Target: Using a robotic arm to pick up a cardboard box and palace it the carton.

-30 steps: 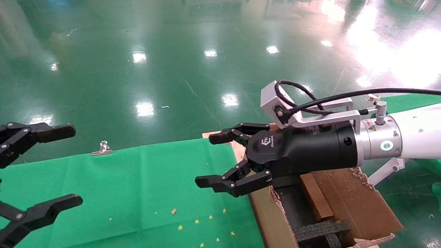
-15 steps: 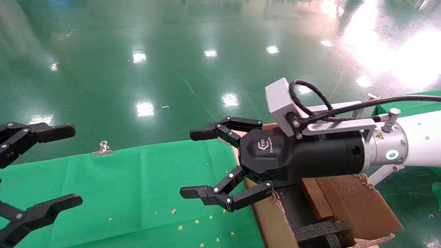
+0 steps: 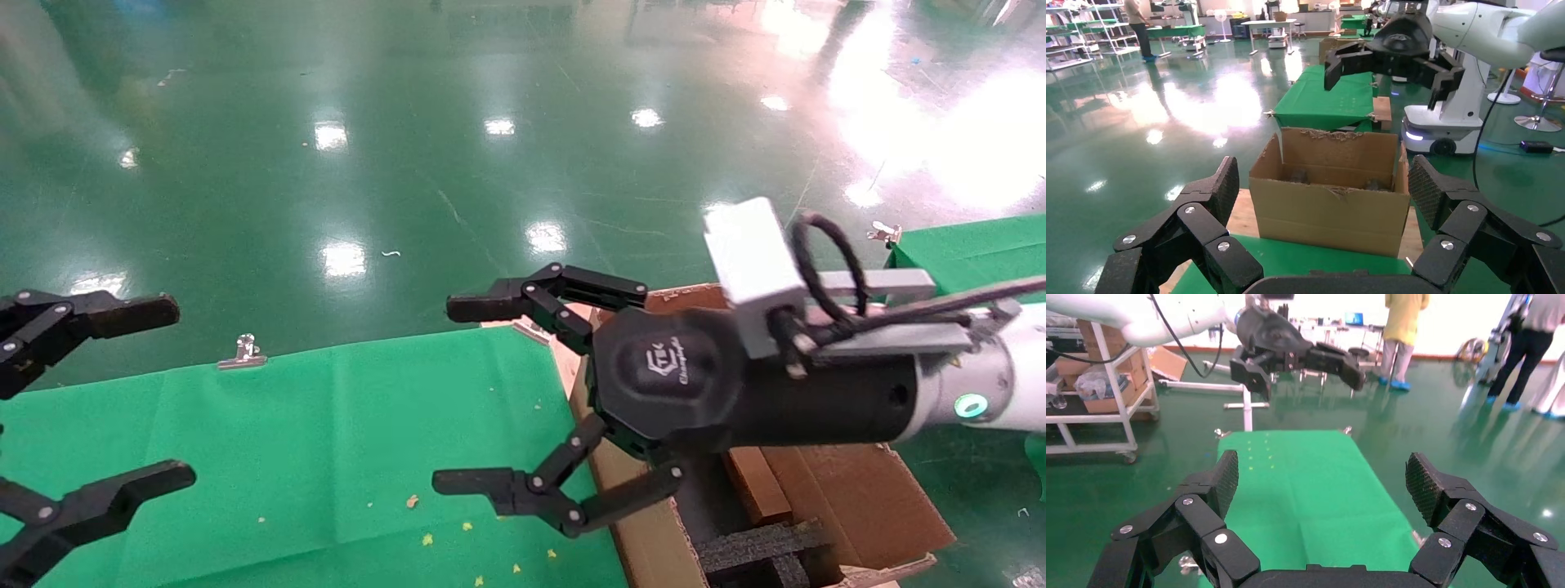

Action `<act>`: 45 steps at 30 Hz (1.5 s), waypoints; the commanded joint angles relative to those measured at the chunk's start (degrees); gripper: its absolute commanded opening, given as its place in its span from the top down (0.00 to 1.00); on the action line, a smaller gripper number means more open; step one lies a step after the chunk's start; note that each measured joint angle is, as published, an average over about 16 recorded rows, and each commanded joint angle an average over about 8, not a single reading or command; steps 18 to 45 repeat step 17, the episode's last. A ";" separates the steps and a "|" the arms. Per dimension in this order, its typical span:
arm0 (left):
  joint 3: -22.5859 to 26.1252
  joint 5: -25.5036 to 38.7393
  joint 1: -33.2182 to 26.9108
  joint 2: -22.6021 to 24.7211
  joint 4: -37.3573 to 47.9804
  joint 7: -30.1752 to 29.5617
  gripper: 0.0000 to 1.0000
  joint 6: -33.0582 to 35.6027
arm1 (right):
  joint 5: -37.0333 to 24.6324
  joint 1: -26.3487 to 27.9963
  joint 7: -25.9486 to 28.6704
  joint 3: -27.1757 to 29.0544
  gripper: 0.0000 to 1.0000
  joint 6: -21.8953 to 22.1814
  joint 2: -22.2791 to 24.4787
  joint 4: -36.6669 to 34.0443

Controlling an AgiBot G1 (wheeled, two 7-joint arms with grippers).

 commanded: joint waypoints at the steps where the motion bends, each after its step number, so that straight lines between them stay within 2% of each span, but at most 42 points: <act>1: 0.00 0.00 0.00 0.00 0.00 0.00 0.00 0.00 | -0.07 -1.68 -0.84 2.72 0.00 -1.00 -0.56 -0.01; 5: 0.00 0.00 0.01 0.00 0.01 0.00 0.00 -0.01 | -0.11 -2.69 -1.23 4.38 0.00 -1.62 -0.92 -0.02; 17: 0.00 0.00 0.01 0.00 0.01 0.00 0.00 -0.01 | -0.12 -1.70 -0.85 2.67 0.00 -1.01 -0.59 -0.02; 45: 0.00 0.00 0.01 0.00 0.01 0.00 0.00 -0.01 | -0.12 -1.70 -0.85 2.67 0.00 -1.01 -0.59 -0.02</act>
